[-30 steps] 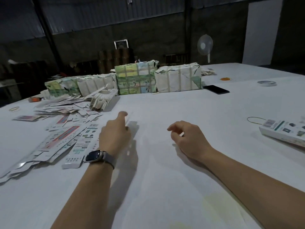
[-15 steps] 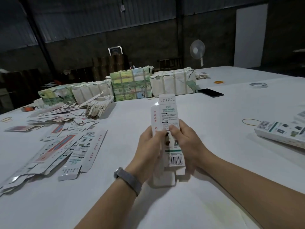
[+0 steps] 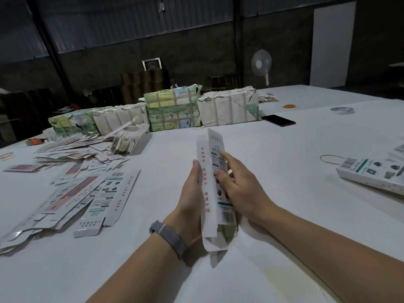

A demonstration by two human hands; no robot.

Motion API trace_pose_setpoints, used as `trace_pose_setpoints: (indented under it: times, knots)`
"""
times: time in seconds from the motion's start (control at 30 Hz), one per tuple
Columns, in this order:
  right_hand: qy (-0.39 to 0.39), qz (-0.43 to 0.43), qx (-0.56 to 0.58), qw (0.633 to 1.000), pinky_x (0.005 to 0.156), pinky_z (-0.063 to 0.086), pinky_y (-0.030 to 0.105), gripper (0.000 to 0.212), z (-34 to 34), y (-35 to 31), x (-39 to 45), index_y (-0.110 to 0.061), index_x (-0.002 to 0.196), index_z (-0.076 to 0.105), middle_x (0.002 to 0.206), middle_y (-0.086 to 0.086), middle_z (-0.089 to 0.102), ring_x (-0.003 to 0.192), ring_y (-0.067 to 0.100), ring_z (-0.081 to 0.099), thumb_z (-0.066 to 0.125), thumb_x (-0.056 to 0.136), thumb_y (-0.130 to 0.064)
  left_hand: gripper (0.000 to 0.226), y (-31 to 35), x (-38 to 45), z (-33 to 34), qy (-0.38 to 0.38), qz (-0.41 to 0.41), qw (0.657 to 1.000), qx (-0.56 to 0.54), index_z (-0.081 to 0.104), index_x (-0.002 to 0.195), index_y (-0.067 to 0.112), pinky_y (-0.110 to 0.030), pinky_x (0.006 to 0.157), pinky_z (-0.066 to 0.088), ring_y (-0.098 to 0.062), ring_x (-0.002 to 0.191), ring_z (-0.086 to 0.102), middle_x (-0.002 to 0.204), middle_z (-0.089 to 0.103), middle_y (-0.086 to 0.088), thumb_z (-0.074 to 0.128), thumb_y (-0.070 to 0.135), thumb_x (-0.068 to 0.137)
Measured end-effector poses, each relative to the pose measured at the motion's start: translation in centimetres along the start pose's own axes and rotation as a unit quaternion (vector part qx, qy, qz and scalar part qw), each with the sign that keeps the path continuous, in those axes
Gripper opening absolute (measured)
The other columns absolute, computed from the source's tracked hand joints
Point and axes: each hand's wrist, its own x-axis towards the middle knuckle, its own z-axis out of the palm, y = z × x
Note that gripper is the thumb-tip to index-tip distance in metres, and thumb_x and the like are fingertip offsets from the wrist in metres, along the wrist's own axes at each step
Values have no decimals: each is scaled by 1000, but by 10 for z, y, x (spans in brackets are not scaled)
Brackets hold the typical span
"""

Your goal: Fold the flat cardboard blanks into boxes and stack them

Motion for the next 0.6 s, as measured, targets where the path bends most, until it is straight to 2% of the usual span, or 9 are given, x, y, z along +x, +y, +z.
trace_pose_setpoints:
  times: [0.07, 0.13, 0.17, 0.23, 0.3, 0.4, 0.47, 0.53, 0.6]
  knots:
    - [-4, 0, 42, 999, 76, 53, 28, 56, 0, -3, -1, -38, 142, 44, 115, -12, 58, 92, 2, 62, 45, 89, -58, 59, -2, 1, 2, 0, -13, 1000, -23, 78, 102, 26, -39, 56, 62, -25, 73, 76, 91, 78, -9, 30, 60, 102]
    - [-18, 19, 117, 993, 73, 55, 29, 48, 1, -5, -2, -45, 132, 49, 110, -9, 61, 93, 9, 66, 46, 86, -58, 57, -4, 1, 4, 10, -17, 999, -27, 83, 90, 26, -41, 66, 62, -27, 76, 74, 94, 77, -10, 39, 61, 99]
    - [-26, 28, 151, 988, 74, 57, 30, 46, 2, -5, -2, -46, 130, 50, 110, -6, 64, 94, 12, 68, 47, 86, -57, 53, -4, 2, 5, 20, -16, 999, -24, 81, 97, 24, -40, 68, 61, -28, 77, 72, 96, 74, -12, 44, 61, 97]
    - [-35, 36, 182, 982, 78, 59, 34, 55, 1, -7, -2, -37, 139, 49, 114, -1, 68, 97, 16, 70, 47, 87, -55, 55, -2, 1, 7, 42, -9, 999, -22, 69, 122, 16, -35, 60, 59, -24, 73, 71, 96, 69, -13, 54, 59, 91]
    - [-30, 33, 185, 982, 84, 59, 39, 63, -1, -9, -1, -30, 145, 46, 117, 4, 67, 102, 21, 69, 47, 86, -53, 60, 0, 2, 6, 63, 11, 998, -19, 57, 131, 10, -30, 53, 57, -20, 66, 73, 93, 69, -11, 60, 53, 89]
    - [-37, 15, 203, 978, 92, 56, 46, 53, -4, -11, -2, -33, 138, 52, 119, 3, 68, 105, 22, 69, 50, 87, -48, 47, -2, 4, 3, 82, 37, 995, 34, 53, 126, 12, -31, 53, 58, -21, 68, 75, 84, 75, -9, 64, 45, 94]
    - [-67, 16, 238, 969, 91, 58, 42, 42, -4, -11, -4, -36, 129, 57, 120, 0, 70, 105, 21, 70, 55, 88, -46, 40, -6, 5, 2, 103, 46, 992, 56, 52, 119, 20, -33, 55, 59, -22, 70, 76, 82, 76, -6, 68, 44, 92]
    - [-83, 18, 248, 965, 88, 59, 42, 35, -4, -12, -6, -36, 123, 60, 116, 0, 73, 102, 23, 72, 61, 88, -39, 41, -8, 7, 0, 120, 66, 989, 61, 49, 116, 21, -35, 55, 59, -26, 70, 76, 90, 75, -10, 73, 42, 90]
    - [-80, 15, 240, 967, 86, 60, 41, 37, -4, -12, -6, -30, 123, 61, 113, 2, 74, 100, 25, 72, 64, 86, -29, 44, -8, 8, -2, 121, 86, 986, 82, 47, 115, 22, -36, 55, 59, -29, 70, 76, 95, 74, -12, 75, 42, 88]
